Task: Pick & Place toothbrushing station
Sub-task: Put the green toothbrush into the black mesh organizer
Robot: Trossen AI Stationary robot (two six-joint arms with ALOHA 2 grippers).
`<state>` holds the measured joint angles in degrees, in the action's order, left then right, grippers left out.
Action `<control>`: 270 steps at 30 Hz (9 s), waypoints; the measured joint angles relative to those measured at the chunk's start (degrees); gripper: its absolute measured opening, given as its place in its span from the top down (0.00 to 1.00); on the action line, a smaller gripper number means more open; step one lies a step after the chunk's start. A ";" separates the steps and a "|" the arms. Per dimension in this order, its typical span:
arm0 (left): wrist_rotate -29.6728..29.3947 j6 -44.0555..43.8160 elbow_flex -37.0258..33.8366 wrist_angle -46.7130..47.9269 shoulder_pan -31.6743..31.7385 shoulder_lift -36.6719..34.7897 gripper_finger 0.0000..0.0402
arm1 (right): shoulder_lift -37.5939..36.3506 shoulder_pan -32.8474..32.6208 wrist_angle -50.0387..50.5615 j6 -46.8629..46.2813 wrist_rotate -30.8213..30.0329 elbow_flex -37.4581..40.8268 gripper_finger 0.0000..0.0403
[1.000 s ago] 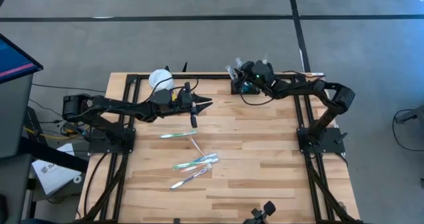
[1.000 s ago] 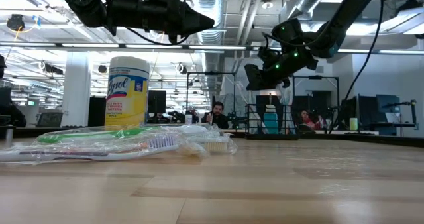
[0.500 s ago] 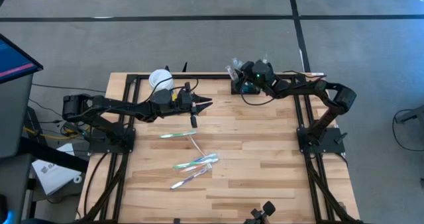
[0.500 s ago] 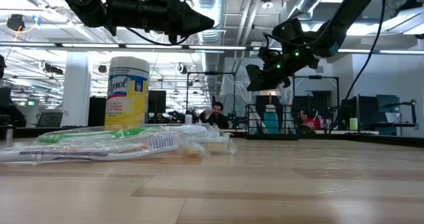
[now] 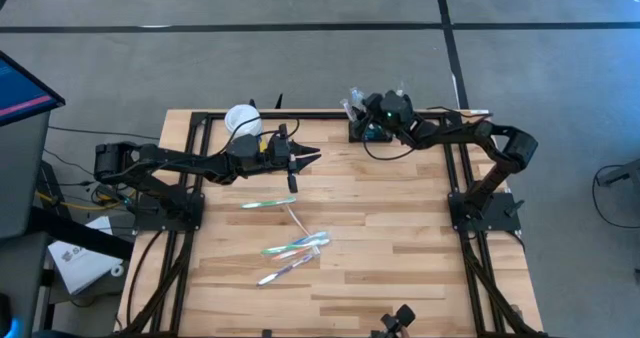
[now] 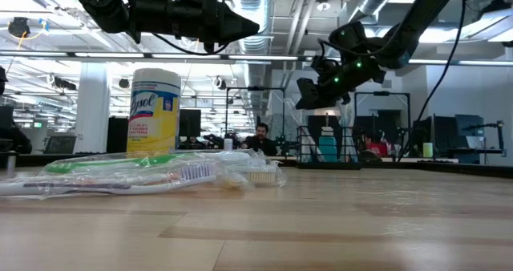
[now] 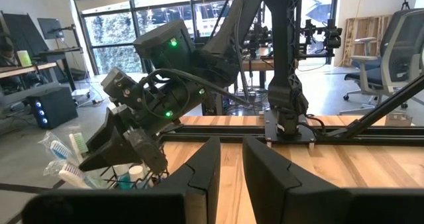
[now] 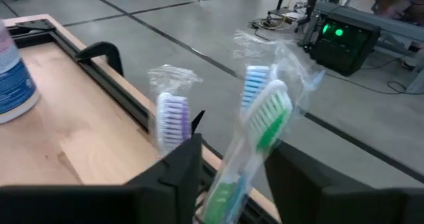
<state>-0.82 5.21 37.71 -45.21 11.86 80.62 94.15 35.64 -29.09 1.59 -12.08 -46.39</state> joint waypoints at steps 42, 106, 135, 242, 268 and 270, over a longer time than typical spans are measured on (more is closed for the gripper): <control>8.70 -1.17 0.00 33.72 -7.06 0.00 0.86 | -21.00 -20.26 25.30 0.34 0.15 0.04 0.56; -4.24 -8.91 -7.50 60.35 -6.66 -0.07 0.77 | -20.66 -24.76 26.13 -0.13 0.05 0.04 0.63; -10.62 -10.53 -7.72 48.52 -7.02 -15.33 0.99 | -20.66 -25.61 25.99 -0.16 0.18 0.04 0.67; 0.81 3.52 3.76 -5.76 -0.83 6.78 0.82 | -20.68 -26.53 4.87 4.07 10.72 0.02 0.99; 0.83 3.10 3.76 -0.59 -1.22 6.78 0.80 | -32.50 -14.39 28.10 -2.26 5.79 0.04 1.00; 0.83 3.10 3.76 -0.55 -1.22 6.78 0.80 | -32.74 -12.98 29.03 -2.30 5.52 0.19 1.00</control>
<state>0.01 8.32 41.47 -45.76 10.63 87.39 61.41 22.66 -0.06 -0.71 -6.56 -46.20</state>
